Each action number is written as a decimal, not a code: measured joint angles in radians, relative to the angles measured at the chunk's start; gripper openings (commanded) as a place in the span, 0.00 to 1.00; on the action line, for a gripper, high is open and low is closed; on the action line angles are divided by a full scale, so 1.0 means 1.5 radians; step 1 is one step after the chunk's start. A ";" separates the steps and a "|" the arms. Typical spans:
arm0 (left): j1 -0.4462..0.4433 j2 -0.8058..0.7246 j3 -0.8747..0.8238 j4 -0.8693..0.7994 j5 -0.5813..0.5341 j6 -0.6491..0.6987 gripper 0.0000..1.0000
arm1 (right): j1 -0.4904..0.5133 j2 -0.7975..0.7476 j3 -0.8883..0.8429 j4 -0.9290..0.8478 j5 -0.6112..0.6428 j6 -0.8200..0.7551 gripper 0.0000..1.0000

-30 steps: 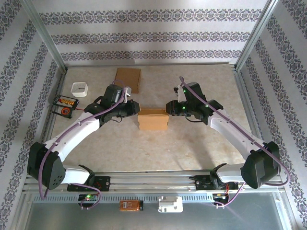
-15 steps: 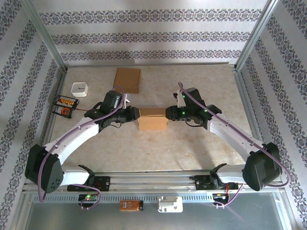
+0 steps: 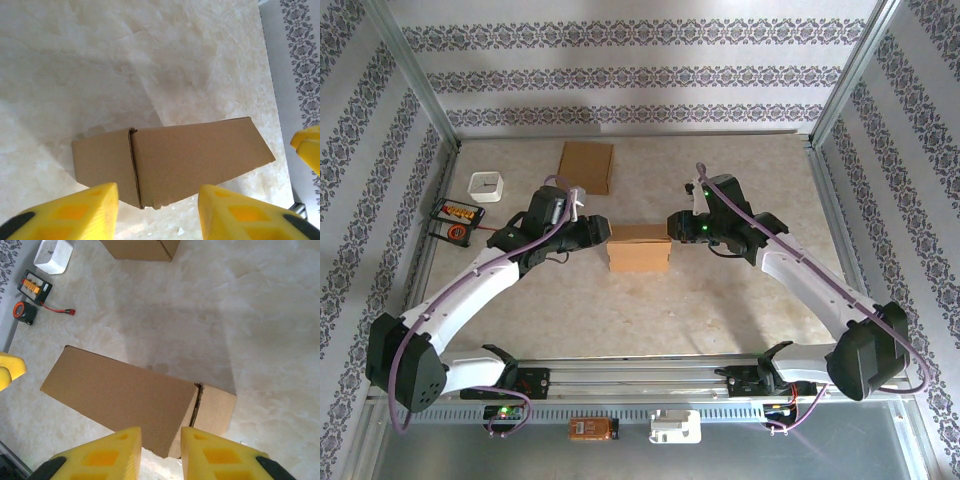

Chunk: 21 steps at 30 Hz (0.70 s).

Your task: Fold the paper box

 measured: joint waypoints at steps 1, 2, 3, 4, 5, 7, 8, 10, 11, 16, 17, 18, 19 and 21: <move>0.000 0.006 0.000 -0.001 0.001 0.000 0.31 | 0.000 0.003 0.000 0.000 -0.001 0.000 0.26; 0.000 0.013 0.000 -0.001 0.005 0.001 0.26 | 0.001 0.007 -0.001 0.000 -0.002 0.000 0.25; 0.000 0.022 0.000 -0.001 0.009 0.002 0.23 | 0.001 0.009 -0.005 0.001 -0.002 0.000 0.24; 0.000 0.029 0.000 -0.002 0.012 0.001 0.20 | 0.001 0.009 -0.011 0.000 -0.002 -0.002 0.24; 0.000 0.037 0.000 -0.004 0.016 0.002 0.16 | 0.001 0.009 -0.020 0.000 -0.001 -0.004 0.23; 0.000 0.043 -0.001 0.000 0.028 0.000 0.12 | 0.002 0.009 -0.038 0.002 0.003 -0.007 0.21; 0.000 0.043 -0.002 0.002 0.032 0.000 0.11 | 0.006 0.008 -0.045 0.007 0.007 -0.010 0.21; 0.000 0.040 -0.012 0.013 0.038 -0.001 0.10 | 0.010 0.002 -0.058 0.022 0.016 -0.015 0.21; 0.000 0.038 -0.020 0.019 0.041 -0.001 0.10 | 0.010 -0.001 -0.066 0.027 0.017 -0.018 0.21; 0.000 0.031 -0.036 0.034 0.042 0.001 0.12 | 0.013 -0.003 -0.075 0.036 0.018 -0.022 0.21; 0.000 0.030 -0.035 0.034 0.039 0.002 0.17 | 0.013 -0.003 -0.072 0.033 0.018 -0.023 0.22; 0.000 0.030 -0.034 0.030 0.035 0.006 0.23 | 0.013 -0.003 -0.067 0.025 0.019 -0.025 0.22; 0.000 0.030 -0.032 0.024 0.029 0.011 0.27 | 0.013 -0.003 -0.062 0.019 0.021 -0.026 0.24; 0.000 0.030 -0.026 0.008 0.015 0.018 0.35 | 0.013 -0.003 -0.050 0.000 0.025 -0.031 0.27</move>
